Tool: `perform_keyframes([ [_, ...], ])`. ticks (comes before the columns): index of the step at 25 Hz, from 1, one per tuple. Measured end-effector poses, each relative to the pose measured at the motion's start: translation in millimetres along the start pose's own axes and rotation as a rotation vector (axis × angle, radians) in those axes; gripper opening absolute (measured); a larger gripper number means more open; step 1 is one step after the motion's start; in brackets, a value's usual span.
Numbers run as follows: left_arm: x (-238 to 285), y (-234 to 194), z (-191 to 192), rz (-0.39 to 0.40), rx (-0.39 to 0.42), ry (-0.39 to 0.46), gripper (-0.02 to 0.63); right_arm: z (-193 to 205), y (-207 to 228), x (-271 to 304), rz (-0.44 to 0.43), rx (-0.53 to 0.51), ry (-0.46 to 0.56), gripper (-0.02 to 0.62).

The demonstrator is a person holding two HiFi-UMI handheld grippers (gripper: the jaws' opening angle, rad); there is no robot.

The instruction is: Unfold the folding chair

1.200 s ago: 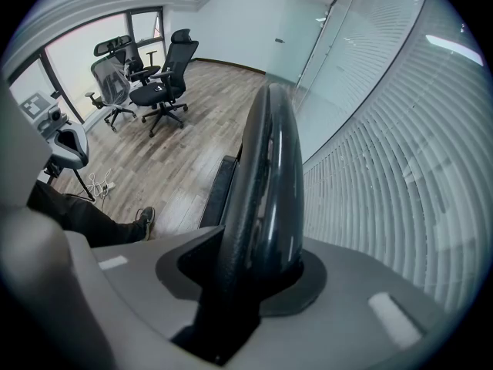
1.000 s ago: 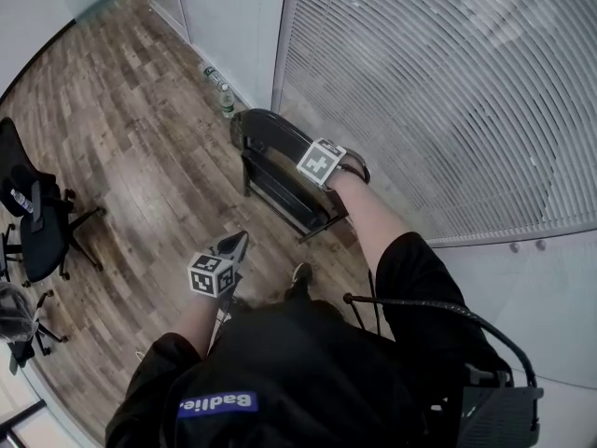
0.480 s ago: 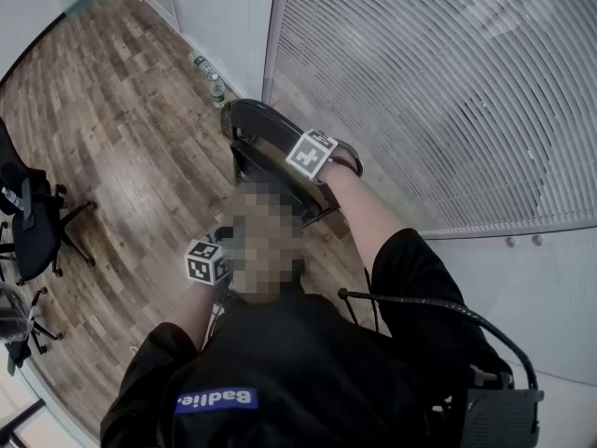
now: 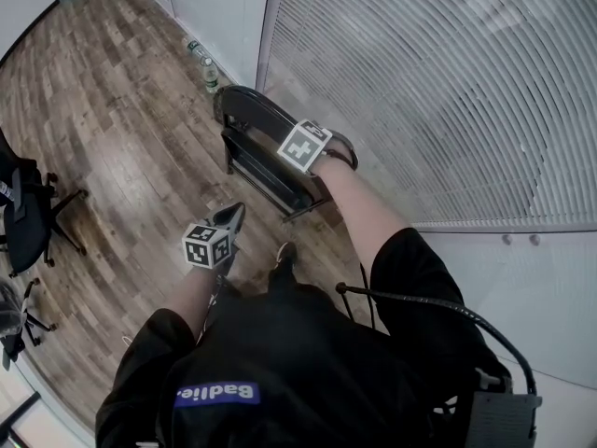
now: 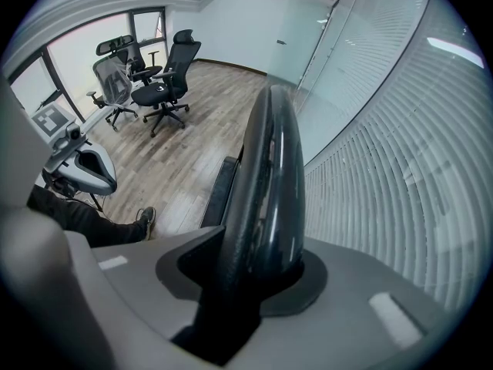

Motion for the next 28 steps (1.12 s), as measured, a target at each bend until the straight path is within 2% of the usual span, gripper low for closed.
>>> perform_keyframes([
  [6, 29.5, 2.8, 2.2, 0.015, -0.034, -0.01, 0.006, 3.2, 4.1, 5.6, -0.005, -0.003, 0.003, 0.129],
  [28, 81.4, -10.8, -1.9, 0.03, -0.2, 0.001, 0.006, 2.1, 3.5, 4.0, -0.002, -0.008, 0.001, 0.132],
])
Point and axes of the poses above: the fingertips, and each gripper's own axes: x forward along the fingers, y to its right, z out of its underside, the point moved 4 cm from there along -x, backward along the fingers, and after that the axes turned 11 degrees about x, right-handed, at the moved point
